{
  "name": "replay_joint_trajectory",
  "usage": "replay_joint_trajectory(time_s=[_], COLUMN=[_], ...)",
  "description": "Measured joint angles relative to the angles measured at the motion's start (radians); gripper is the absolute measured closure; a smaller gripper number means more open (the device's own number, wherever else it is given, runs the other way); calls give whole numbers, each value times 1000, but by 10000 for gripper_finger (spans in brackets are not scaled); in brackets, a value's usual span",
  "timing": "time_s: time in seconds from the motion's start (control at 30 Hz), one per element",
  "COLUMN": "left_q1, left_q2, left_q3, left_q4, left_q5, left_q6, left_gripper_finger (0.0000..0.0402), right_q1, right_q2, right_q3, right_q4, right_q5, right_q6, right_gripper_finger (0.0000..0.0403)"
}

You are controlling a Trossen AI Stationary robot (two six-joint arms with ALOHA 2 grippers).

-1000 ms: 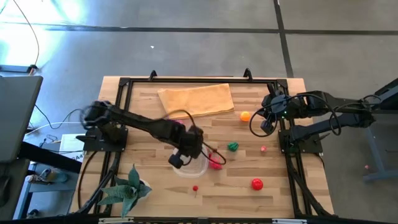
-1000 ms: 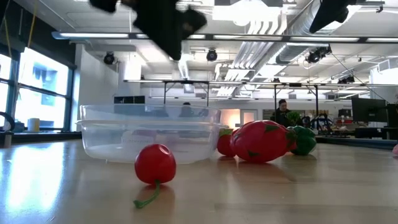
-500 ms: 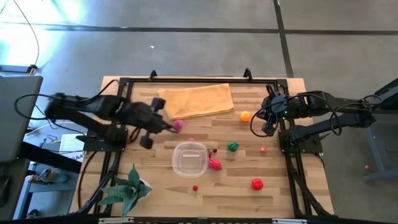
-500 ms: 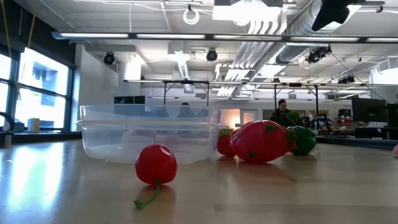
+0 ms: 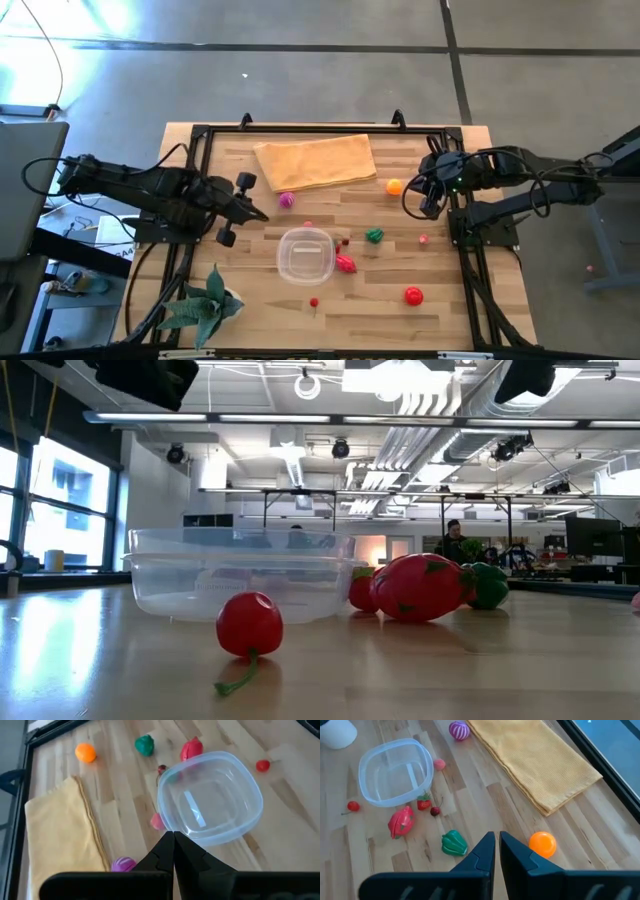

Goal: Pick and placing Produce into tupperware
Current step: Put the red onion into the transparent bin

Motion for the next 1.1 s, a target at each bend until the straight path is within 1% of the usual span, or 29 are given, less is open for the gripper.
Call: replay_joint_trajectory(time_s=[0.1, 0.27, 0.37, 0.47, 0.53, 0.67, 0.7, 0.8, 0.93, 1.0, 1.1], left_q1=[26, 150, 224, 284, 308, 313, 313, 314, 314, 314, 314], left_q2=[-1, 15, 56, 116, 173, 295, 326, 426, 555, 614, 681], left_q3=[0, 0, 0, 15, 47, 155, 192, 329, 510, 581, 645], left_q4=[-17, -23, 8, 26, 27, 3, -29, -203, -450, -524, -561], left_q5=[-32, -70, -97, -124, -126, -142, -150, -177, -200, -201, -198], left_q6=[-91, -258, -360, -520, -567, -569, -569, -588, -707, -765, -835], left_gripper_finger=[401, 401, 401, 401, 401, 401, 401, 401, 401, 401, 401], right_q1=[0, 0, 0, 0, 0, 0, 0, 0, 0, 0, 0], right_q2=[0, 1, 1, 1, 1, 1, 1, 1, 1, 1, 0], right_q3=[0, 0, 0, 0, 0, 0, 0, 0, 0, 0, 0], right_q4=[0, 5, 5, 1, -5, -21, -25, -26, -26, -26, -26], right_q5=[4, 29, 28, 29, 28, 28, 28, 29, 36, 36, 28], right_q6=[0, 0, 0, 6, 18, 26, 26, 25, 19, 18, 27], right_gripper_finger=[384, 384, 384, 384, 384, 384, 384, 384, 384, 384, 384])
